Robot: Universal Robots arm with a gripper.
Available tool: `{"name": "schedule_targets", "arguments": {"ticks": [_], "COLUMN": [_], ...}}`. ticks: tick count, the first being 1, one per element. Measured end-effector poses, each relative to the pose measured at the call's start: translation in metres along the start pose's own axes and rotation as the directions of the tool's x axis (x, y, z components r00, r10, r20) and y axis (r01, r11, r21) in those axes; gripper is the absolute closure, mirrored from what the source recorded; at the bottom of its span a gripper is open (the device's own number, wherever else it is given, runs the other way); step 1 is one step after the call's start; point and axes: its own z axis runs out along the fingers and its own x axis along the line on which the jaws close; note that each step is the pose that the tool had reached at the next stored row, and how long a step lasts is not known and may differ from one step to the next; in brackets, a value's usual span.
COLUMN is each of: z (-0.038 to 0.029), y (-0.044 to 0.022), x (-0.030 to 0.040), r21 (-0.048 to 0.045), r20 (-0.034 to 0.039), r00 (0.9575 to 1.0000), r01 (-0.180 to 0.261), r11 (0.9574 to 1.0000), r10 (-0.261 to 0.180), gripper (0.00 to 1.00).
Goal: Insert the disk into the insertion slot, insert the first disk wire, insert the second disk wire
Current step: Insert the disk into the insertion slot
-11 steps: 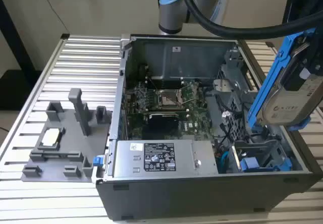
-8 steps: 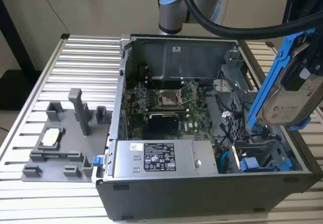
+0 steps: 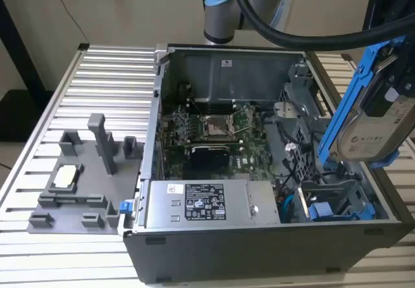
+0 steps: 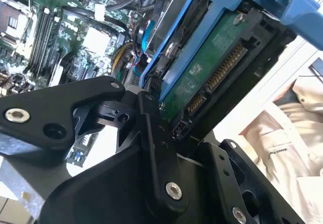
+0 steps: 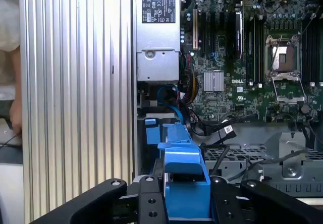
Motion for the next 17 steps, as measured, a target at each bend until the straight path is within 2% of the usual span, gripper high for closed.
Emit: {"name": "schedule_targets", "arguments": {"ticks": [3, 6, 11, 14, 17], "z": [0.0005, 0.0013, 0.0052, 0.0069, 0.0095], "y": [0.0, -0.0001, -0.0007, -0.0025, -0.0038], "x": [0.0, -0.0001, 0.0003, 0.0008, 0.0017], "r21": [-0.0006, -0.0082, -0.0094, -0.0254, -0.0292], "r20": [-0.0013, -0.0043, -0.0044, -0.0048, -0.0045], "r00": [1.0, 1.0, 1.0, 1.0, 1.0], "r01": [0.0, 0.0, 0.0, 0.0, 0.0], "r11": [1.0, 1.0, 1.0, 0.9997, 0.9996], "r10": [0.0, 0.0, 0.0, 0.0, 0.0], "gripper": [0.67, 0.67, 0.67, 0.67, 0.67]}}
